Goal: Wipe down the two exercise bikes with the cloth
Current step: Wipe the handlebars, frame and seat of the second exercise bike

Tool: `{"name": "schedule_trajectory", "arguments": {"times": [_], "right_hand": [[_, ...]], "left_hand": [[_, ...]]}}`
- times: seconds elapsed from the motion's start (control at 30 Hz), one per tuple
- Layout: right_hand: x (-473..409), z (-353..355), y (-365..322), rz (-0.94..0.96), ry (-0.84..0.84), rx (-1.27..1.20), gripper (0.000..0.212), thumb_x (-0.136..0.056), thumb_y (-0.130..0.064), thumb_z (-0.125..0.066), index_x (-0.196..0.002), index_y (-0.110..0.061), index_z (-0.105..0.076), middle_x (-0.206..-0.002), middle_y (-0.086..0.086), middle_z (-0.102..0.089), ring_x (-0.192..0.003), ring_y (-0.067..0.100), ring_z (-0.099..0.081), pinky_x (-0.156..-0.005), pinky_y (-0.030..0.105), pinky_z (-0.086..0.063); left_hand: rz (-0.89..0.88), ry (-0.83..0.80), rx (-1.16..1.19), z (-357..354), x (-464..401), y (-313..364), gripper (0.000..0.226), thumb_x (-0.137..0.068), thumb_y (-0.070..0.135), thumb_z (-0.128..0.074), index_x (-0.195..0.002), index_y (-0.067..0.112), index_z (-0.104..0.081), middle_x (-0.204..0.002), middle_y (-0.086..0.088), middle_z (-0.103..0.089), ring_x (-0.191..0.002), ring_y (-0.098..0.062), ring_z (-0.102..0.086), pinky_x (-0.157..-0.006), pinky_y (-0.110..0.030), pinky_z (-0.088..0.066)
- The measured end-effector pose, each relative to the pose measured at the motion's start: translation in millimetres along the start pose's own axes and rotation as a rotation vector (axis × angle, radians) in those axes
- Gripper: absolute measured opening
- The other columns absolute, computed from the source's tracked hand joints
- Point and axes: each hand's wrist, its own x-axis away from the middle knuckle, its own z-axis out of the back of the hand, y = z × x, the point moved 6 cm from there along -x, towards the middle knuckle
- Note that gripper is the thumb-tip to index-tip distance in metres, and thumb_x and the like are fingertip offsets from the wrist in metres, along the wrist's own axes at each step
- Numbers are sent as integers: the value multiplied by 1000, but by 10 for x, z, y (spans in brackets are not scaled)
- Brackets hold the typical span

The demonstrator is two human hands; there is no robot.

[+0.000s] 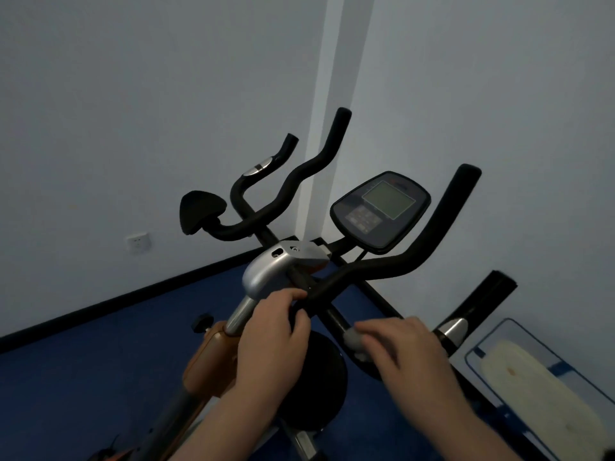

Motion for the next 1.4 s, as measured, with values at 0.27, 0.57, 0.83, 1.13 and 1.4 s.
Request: {"name": "schedule_trajectory", "arguments": {"times": [0.27, 0.57, 0.83, 1.13, 1.4], "right_hand": [[-339, -267, -273, -31, 1, -104, 25, -92, -27, -62, -115, -30, -69, -112, -13, -69, -106, 8, -59, -92, 28, -46], [-201, -154, -37, -129, 7, -6, 23, -88, -41, -64, -110, -39, -71, -102, -12, -73, -96, 7, -64, -80, 17, -42], [38, -139, -67, 6, 17, -49, 25, -90, -34, -64, -115, -33, -69, -114, -16, -68, -105, 3, -61, -91, 27, -50], [453, 573, 501, -124, 743, 149, 30, -82, -5, -73, -111, -7, -72, -112, 5, -70, -100, 25, -64, -100, 14, -34], [490, 475, 492, -169, 768, 156, 28, -83, -10, -75, -110, -10, -73, -109, 2, -69, -96, 21, -60, -90, 28, -47]], "left_hand": [[-76, 69, -36, -20, 31, 44, 35, -86, 11, -53, -114, 31, -60, -96, 25, -50, -92, 5, -43, -70, -9, -31], [-134, 56, -32, -36, 28, 21, 36, -87, 12, -48, -117, 29, -61, -105, 22, -53, -97, 4, -43, -73, -8, -29], [-287, -82, -185, -29, 6, 122, 37, -89, 11, -49, -122, 23, -59, -123, 12, -56, -106, 1, -43, -81, -3, -33], [-611, -165, -533, -332, 53, 509, 27, -86, 23, -55, -110, 21, -69, -124, 4, -64, -116, -16, -58, -88, -37, -47], [-665, -127, -485, -328, 71, 476, 42, -86, 31, -34, -104, 24, -71, -119, 9, -65, -106, -13, -61, -79, -34, -46]]}}
